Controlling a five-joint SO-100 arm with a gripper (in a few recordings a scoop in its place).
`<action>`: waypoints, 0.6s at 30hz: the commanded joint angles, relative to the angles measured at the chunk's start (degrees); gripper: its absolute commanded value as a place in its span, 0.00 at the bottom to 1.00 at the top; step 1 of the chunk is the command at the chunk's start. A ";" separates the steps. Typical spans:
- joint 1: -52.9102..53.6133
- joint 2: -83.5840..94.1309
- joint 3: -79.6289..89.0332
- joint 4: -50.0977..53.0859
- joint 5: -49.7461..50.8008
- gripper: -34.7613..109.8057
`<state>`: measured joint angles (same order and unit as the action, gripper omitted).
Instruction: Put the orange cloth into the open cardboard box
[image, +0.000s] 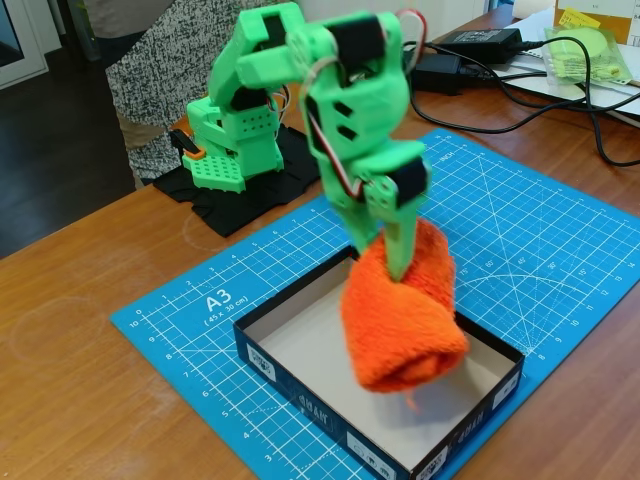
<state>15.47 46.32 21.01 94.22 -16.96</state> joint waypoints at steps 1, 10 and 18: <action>-3.08 -1.93 -3.34 0.62 0.97 0.24; 0.53 -12.83 -15.91 0.62 2.99 0.24; 8.44 -10.28 -18.63 0.62 0.97 0.24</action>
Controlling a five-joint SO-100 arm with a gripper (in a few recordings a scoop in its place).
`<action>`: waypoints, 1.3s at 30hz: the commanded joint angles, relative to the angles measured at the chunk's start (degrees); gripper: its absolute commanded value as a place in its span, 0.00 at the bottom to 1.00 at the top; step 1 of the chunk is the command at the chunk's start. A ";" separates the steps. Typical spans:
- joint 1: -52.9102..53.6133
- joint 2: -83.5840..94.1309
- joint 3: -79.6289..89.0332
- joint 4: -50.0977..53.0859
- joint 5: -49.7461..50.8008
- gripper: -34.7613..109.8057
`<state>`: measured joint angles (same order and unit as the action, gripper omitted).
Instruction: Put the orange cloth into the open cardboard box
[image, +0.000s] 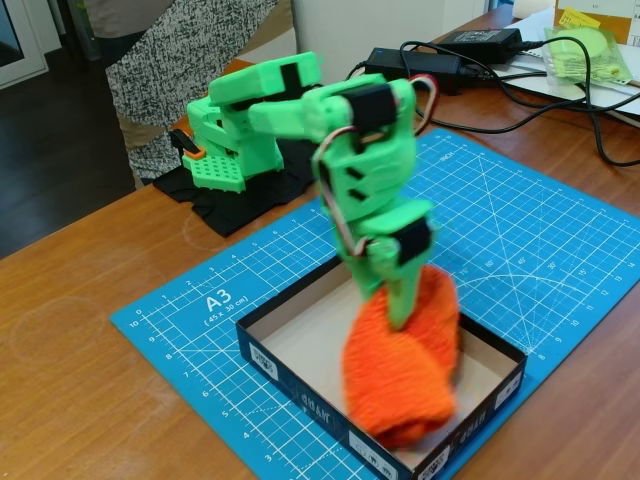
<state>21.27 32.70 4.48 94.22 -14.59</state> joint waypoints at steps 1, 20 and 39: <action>3.08 3.25 -2.20 0.62 -1.67 0.24; 2.11 -7.73 -8.70 0.70 -2.81 0.46; -1.05 35.33 39.90 0.62 0.88 0.47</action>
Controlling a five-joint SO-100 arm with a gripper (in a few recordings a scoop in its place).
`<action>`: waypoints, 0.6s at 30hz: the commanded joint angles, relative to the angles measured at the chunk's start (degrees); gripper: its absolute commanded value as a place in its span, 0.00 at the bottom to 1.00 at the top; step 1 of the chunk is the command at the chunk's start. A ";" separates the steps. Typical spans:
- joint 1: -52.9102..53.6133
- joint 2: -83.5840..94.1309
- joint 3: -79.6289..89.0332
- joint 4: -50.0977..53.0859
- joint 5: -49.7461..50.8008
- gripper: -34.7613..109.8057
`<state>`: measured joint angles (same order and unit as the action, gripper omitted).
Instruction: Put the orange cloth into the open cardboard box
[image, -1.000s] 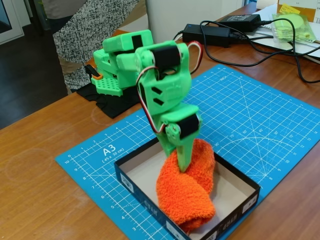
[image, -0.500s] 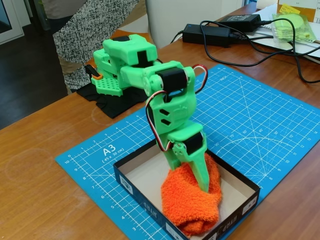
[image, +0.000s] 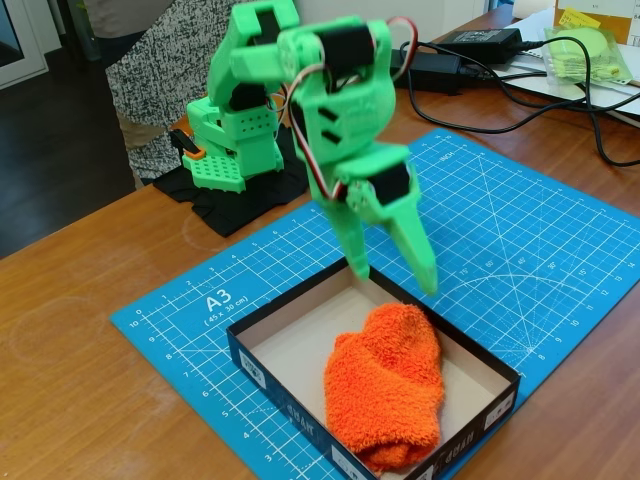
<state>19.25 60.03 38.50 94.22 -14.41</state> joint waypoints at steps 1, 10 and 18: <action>1.14 10.28 8.79 0.62 0.88 0.45; -4.13 66.01 61.61 -18.28 0.35 0.45; -9.14 90.70 90.44 -28.56 1.32 0.43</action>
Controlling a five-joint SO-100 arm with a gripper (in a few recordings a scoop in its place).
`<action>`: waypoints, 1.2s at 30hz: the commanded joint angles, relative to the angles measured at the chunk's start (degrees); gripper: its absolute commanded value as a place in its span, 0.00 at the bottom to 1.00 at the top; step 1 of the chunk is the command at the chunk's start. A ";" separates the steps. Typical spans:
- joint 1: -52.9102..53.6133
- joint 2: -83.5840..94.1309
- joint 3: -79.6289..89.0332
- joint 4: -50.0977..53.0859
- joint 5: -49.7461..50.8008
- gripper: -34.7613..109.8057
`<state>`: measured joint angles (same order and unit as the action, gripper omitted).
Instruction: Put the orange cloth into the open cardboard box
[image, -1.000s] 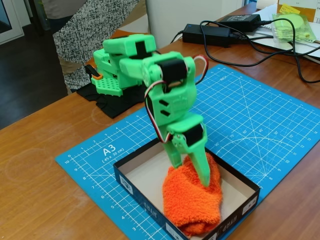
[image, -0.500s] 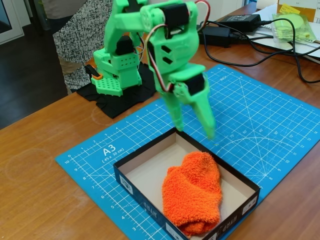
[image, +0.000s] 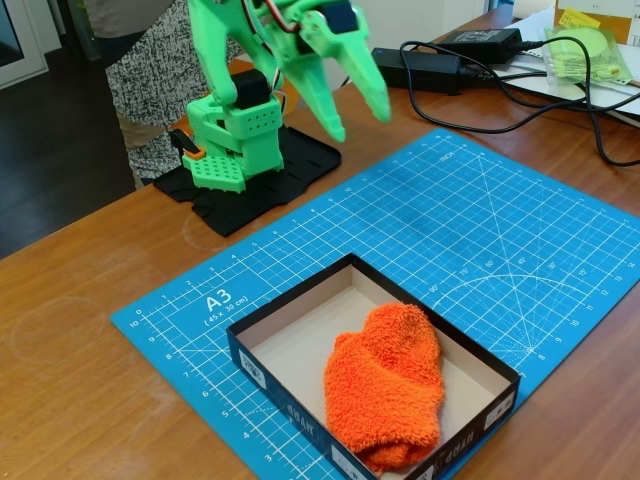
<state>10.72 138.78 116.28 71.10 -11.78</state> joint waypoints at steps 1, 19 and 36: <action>-0.88 16.96 18.46 -8.35 -1.23 0.42; -0.44 54.58 63.54 -19.95 3.96 0.28; 0.97 54.58 61.35 -12.22 8.79 0.24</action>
<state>10.81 192.57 179.03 57.74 -3.34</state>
